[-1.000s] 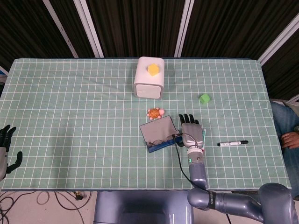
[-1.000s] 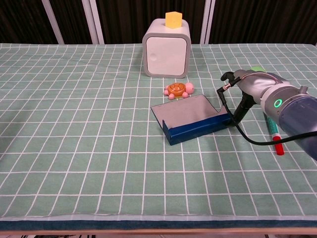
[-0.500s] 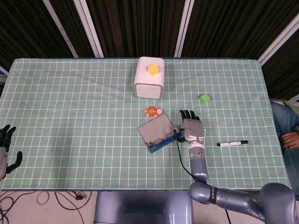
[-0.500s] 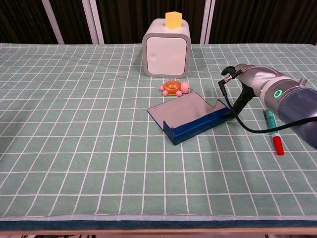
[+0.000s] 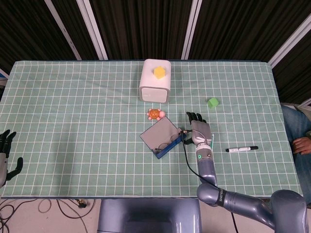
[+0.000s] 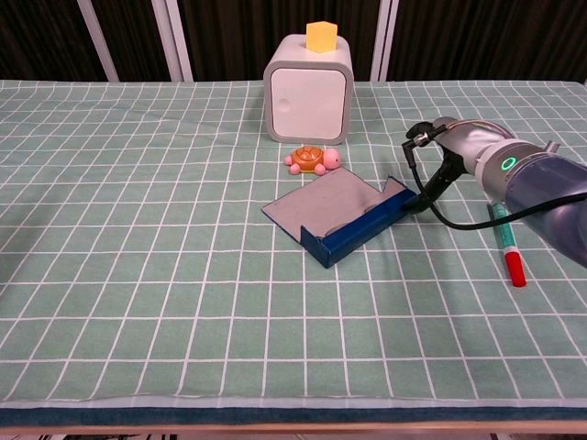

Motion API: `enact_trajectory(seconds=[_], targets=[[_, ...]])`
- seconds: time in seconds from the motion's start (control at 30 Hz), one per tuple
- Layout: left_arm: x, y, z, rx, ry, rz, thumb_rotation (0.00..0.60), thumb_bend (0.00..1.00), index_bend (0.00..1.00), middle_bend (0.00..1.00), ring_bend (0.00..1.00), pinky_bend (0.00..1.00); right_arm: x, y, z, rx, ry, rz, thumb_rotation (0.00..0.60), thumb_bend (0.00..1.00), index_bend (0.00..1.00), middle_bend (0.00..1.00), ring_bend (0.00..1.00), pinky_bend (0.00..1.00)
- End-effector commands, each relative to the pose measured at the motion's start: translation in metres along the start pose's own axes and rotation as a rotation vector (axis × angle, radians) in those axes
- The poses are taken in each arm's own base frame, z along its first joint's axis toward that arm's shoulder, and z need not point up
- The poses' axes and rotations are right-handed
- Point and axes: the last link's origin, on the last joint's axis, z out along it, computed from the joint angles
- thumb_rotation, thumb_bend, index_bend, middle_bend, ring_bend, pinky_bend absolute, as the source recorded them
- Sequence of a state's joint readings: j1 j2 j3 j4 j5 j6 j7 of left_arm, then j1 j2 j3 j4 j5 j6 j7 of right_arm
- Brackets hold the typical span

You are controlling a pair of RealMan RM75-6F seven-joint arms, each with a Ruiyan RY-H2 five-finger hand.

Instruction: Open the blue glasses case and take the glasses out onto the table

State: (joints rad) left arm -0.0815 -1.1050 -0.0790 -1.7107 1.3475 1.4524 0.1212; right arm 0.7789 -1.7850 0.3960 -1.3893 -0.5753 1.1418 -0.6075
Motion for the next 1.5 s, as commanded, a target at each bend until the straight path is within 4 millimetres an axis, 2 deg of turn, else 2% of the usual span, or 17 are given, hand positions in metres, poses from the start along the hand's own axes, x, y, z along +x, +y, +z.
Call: enact_trajectory(seconds=[0.03, 0.87, 1.5], targets=[[0.000, 0.000, 0.000, 0.000, 0.001, -0.001, 0.600, 0.46, 0.03, 0.00, 0.00, 0.00, 0.000, -0.003, 0.004, 0.007, 0.000, -0.004, 0.600, 0.11, 0.11, 0.13, 0.07, 0.20], [0.001, -0.001, 0.000, 0.005, 0.005, -0.003, 0.600, 0.46, 0.03, 0.00, 0.00, 0.00, 0.004, -0.017, 0.045, 0.013, -0.005, 0.070, 0.600, 0.11, 0.11, 0.13, 0.07, 0.20], [0.003, -0.004, 0.000, 0.021, 0.005, -0.011, 0.600, 0.46, 0.03, 0.00, 0.00, 0.00, -0.009, -0.048, 0.063, 0.036, -0.041, 0.128, 0.600, 0.11, 0.12, 0.13, 0.07, 0.20]])
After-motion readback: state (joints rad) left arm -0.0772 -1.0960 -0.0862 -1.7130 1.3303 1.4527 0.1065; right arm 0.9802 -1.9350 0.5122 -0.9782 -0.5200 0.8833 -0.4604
